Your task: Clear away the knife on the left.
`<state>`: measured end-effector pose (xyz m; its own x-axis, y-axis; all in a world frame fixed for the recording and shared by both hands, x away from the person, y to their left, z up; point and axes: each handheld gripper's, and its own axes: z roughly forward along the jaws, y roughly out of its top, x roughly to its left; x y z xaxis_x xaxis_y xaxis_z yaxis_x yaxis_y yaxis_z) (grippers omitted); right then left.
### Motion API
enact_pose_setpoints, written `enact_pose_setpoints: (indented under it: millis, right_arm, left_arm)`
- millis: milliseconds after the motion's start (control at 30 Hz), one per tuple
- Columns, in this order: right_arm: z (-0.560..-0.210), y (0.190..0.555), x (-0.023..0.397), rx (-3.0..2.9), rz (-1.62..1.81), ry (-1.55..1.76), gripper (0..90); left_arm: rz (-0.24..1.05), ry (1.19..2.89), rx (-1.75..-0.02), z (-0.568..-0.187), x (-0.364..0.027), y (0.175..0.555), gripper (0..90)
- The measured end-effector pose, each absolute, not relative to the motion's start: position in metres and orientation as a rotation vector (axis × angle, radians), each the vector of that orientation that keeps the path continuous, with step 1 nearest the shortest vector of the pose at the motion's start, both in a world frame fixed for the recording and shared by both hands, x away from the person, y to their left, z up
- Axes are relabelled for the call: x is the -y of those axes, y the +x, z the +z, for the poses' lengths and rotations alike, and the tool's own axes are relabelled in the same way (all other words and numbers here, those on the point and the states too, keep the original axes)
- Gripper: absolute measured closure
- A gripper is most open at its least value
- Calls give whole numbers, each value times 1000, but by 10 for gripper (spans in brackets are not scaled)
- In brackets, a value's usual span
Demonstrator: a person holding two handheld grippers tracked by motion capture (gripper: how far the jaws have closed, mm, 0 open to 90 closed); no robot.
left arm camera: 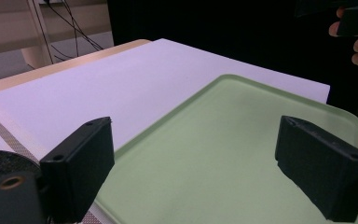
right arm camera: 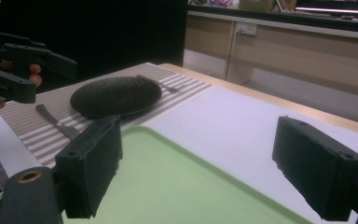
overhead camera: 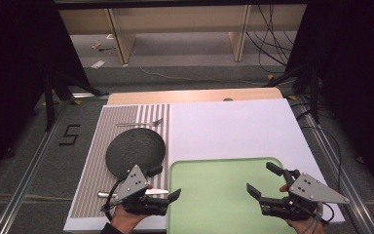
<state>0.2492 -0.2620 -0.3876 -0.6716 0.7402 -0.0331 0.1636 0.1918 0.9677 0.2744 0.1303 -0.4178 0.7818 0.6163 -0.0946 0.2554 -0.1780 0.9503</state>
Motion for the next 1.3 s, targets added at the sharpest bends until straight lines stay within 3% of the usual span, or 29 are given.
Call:
enact_pose_setpoints:
  millis: [533, 867, 1300]
  right_arm:
    - [-388, 249, 261, -1975, 1504, 836, 168]
    - [-387, 250, 261, -1977, 1505, 831, 168]
    - [-387, 250, 261, -1984, 1504, 826, 168]
  left_arm:
    - [356, 1786, -680, -416, -133, 277, 119]
    - [372, 1836, -728, -415, -161, 293, 120]
    - [343, 2015, -738, -415, -178, 301, 120]
